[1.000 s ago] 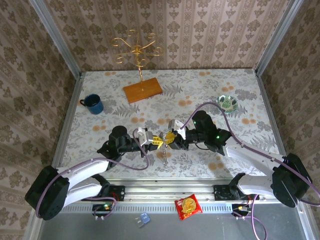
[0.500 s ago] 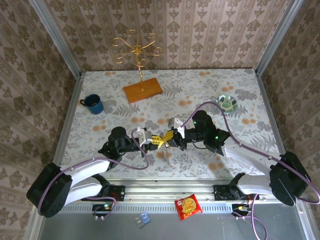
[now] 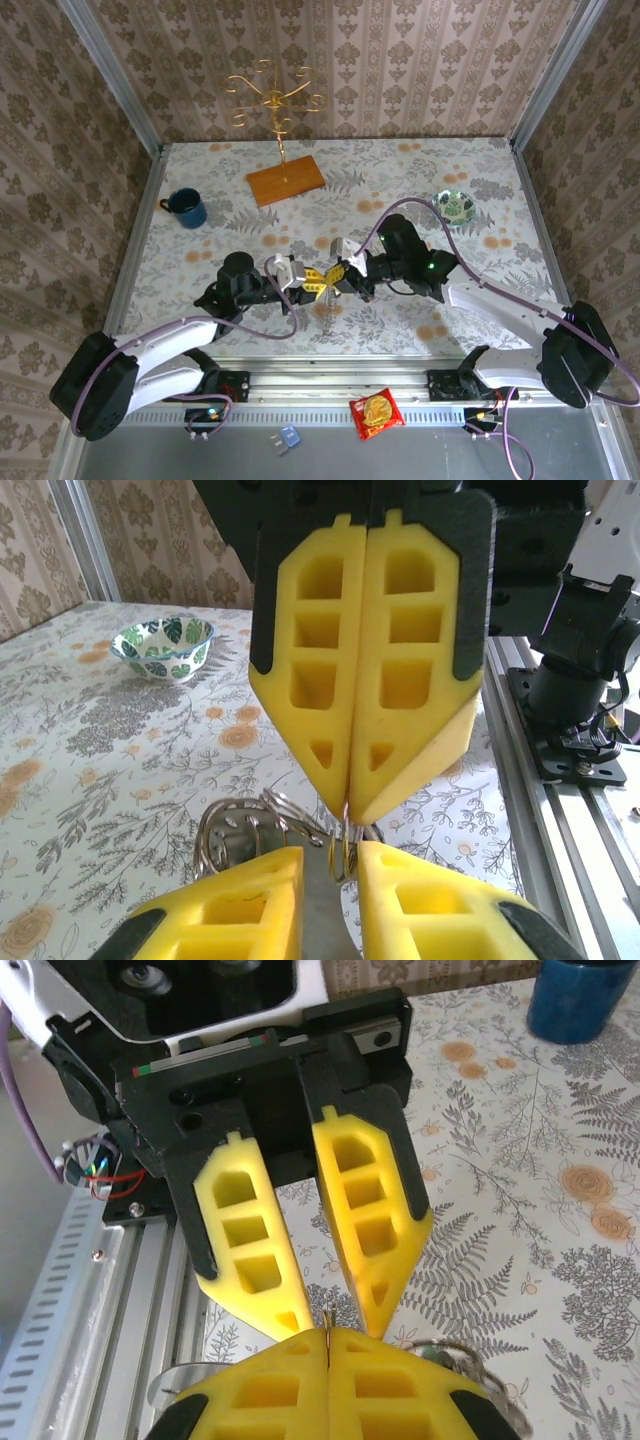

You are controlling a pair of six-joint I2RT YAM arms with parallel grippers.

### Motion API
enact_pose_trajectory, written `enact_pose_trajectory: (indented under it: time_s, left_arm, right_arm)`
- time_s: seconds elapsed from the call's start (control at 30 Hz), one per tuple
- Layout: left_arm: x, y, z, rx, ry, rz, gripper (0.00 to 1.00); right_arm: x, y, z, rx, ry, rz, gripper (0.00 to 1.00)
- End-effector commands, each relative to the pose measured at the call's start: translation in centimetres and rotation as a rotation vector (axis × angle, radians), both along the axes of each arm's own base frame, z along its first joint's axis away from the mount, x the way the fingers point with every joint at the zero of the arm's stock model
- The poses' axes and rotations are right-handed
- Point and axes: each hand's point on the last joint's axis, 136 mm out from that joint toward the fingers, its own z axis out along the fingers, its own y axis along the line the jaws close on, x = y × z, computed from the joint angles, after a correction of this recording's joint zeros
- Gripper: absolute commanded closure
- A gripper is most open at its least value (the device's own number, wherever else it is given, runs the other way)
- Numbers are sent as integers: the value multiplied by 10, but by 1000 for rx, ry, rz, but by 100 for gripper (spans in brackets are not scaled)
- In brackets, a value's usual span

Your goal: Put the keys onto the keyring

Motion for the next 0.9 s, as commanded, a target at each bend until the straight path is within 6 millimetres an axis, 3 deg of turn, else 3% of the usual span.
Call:
enact_pose_trajectory:
  time_s: [0.0, 0.23, 0.4, 0.43, 0.5, 0.57, 0.7, 0.87]
  left_arm:
    - [0, -2, 3, 35, -20, -14, 82]
    - [-1, -4, 7, 42, -25, -39, 90]
    - [-4, -4, 10, 30, -34, -55, 100]
    - [-5, -4, 11, 23, -33, -58, 100]
    - [-6, -4, 12, 7, -33, -59, 100]
    - [-6, -3, 12, -5, -27, -53, 100]
    - [-4, -3, 13, -30, -2, -32, 100]
    - [1, -3, 15, -61, 42, 6, 100]
  right_arm:
    - [-6, 2, 0, -68, -35, 54, 100]
    - [-13, 10, -5, -169, -62, 112, 100]
    - [-12, 12, 4, -136, -69, 105, 100]
    - [-9, 11, 8, -111, -70, 83, 94]
    - [-2, 7, 16, -62, -76, 32, 73]
    - [6, -1, 19, -27, -105, -32, 64]
    - [18, -18, 16, -25, -230, -163, 63]
    - [17, -26, 7, -106, -362, -221, 65]
